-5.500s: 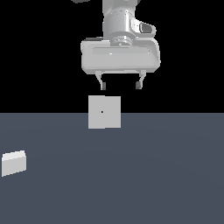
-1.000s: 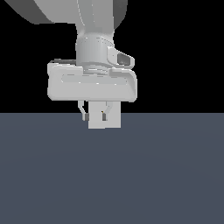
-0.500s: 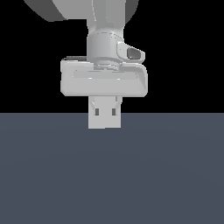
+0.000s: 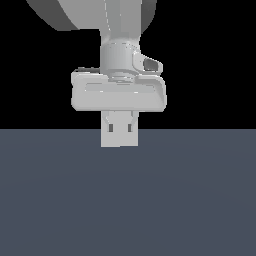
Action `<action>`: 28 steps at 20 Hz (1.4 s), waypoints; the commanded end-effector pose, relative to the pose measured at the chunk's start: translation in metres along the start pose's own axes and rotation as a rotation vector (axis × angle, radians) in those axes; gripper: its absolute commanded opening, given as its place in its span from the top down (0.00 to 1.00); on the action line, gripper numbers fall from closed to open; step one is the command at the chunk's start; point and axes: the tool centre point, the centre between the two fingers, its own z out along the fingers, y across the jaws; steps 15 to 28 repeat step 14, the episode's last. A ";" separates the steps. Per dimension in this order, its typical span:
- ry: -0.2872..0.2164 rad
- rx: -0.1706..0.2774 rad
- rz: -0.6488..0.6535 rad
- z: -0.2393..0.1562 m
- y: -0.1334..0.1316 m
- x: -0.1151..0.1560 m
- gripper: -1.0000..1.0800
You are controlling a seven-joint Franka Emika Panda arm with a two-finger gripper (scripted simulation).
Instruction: Plug the charger into the wall socket.
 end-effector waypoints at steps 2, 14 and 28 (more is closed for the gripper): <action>0.000 0.000 0.000 0.001 0.000 0.013 1.00; 0.000 0.000 0.001 0.003 0.000 0.036 1.00; 0.000 0.000 0.001 0.003 0.000 0.036 1.00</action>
